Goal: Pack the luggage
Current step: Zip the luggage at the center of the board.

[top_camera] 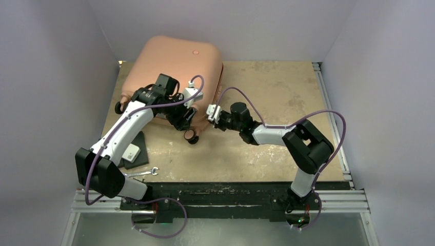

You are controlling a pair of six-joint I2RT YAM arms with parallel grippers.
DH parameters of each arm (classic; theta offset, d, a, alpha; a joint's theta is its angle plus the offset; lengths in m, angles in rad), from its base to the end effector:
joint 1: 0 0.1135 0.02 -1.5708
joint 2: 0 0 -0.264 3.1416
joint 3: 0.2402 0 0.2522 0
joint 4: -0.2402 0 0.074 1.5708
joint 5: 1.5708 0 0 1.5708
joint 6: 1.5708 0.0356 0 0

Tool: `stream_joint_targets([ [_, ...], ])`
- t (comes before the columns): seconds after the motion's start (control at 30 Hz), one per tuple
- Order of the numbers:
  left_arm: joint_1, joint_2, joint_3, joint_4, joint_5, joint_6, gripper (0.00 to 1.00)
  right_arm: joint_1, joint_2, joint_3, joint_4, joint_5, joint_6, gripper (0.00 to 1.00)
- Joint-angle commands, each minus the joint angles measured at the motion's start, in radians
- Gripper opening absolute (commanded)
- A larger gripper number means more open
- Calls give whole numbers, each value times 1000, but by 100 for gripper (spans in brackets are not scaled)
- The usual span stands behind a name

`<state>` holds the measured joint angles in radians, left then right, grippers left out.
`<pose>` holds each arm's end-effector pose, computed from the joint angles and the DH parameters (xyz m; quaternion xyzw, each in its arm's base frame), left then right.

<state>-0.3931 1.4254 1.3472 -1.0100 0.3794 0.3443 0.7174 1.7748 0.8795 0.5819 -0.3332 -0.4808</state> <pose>0.2539 -0.1196 0.3206 0.3857 0.8733 -0.1888 0.2301 0.2756 0.2559 0.1852 -0.5303 0.6037 0.2016 0.5601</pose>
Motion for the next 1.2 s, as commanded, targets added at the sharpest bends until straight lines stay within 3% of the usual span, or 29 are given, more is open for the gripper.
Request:
stream_joint_targets([
  [0.0, -23, -94, 30, 28, 190, -12, 0, 24, -70, 47, 46, -164, 1, 19],
  [0.37, -23, -116, -1, 45, 179, -14, 0, 24, -17, 130, 10, -111, 130, 16],
  [0.5, -23, -122, -11, 48, 176, -14, 0, 22, -8, 139, 8, -50, 189, 0],
  [0.87, -23, -130, -24, 33, 176, -3, 0, -9, -49, 145, -11, 138, 281, 0],
  [1.17, -28, -138, -23, 14, 161, 5, 0, -177, -31, 177, -83, 135, 399, 0],
])
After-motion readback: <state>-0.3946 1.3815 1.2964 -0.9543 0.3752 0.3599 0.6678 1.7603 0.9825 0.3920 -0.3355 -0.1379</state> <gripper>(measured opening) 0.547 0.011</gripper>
